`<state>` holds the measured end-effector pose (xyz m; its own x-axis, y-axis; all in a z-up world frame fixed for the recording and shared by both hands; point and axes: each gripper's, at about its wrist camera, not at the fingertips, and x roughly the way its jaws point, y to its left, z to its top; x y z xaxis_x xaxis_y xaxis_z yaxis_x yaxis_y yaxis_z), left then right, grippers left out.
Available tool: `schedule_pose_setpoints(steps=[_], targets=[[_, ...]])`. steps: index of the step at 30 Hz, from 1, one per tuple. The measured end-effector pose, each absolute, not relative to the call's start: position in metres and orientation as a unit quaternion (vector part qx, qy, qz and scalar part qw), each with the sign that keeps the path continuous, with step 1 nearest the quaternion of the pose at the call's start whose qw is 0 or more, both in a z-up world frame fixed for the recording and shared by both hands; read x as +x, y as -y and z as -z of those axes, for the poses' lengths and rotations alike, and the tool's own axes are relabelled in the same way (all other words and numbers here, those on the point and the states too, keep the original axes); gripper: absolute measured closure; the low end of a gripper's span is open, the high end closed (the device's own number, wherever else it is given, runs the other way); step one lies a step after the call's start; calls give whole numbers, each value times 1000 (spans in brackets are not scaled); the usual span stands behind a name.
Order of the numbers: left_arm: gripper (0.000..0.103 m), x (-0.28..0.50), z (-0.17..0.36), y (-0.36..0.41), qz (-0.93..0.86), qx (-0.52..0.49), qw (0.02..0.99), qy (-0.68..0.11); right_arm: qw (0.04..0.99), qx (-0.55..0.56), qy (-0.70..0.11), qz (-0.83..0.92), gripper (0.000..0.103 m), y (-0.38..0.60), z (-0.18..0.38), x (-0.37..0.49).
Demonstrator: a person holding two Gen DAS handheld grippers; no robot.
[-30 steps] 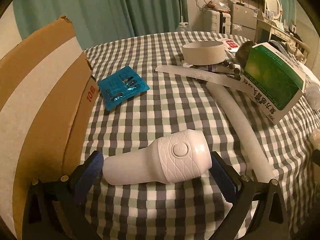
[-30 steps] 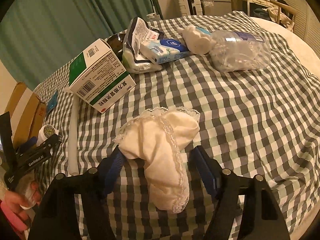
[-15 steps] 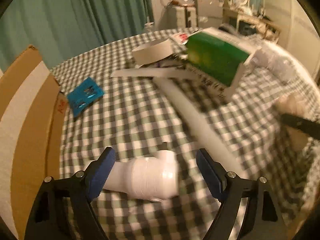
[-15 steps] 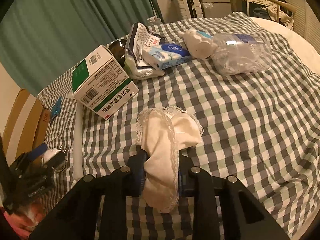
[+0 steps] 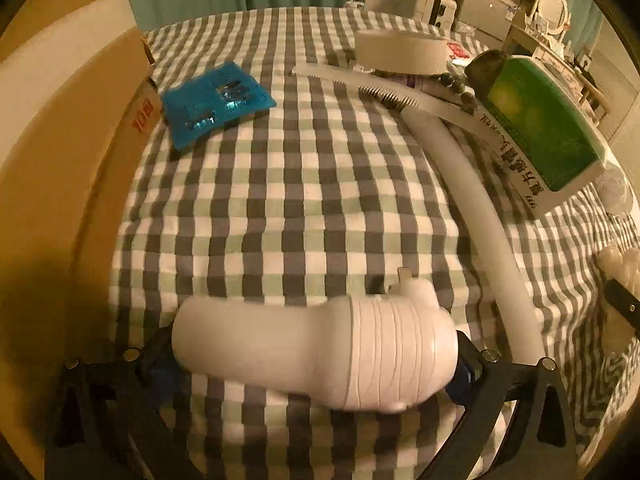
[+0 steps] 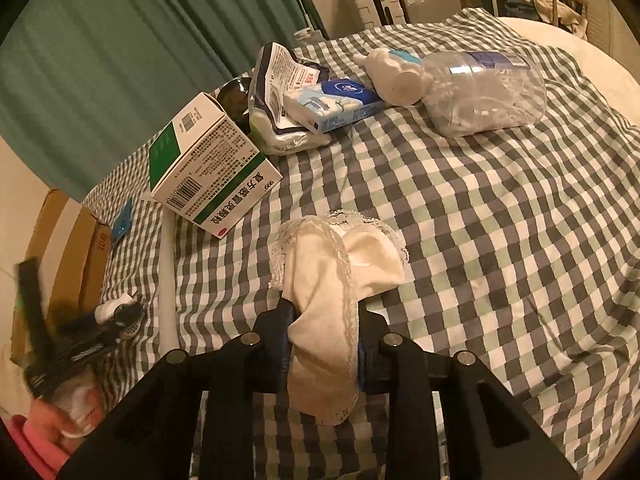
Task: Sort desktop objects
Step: 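Grasp the white cylinder with the left gripper while the right grasps the white cloth, then carry the cylinder and cloth over the cardboard box and release them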
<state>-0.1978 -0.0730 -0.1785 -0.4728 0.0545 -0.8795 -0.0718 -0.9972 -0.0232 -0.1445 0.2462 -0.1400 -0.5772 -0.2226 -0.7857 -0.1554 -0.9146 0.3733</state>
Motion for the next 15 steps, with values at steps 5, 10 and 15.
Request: schedule_pose_setpoints(steps=[5, 10, 15], targets=[[1, -191, 174, 63, -866, -496, 47, -40, 24, 462, 206, 863, 78, -244, 143, -150], [1, -175, 160, 50, -874, -477, 69, -60, 24, 464, 196, 863, 78, -240, 143, -152], [1, -152, 129, 29, -886, -453, 91, -51, 24, 449, 166, 878, 80, -232, 129, -147]])
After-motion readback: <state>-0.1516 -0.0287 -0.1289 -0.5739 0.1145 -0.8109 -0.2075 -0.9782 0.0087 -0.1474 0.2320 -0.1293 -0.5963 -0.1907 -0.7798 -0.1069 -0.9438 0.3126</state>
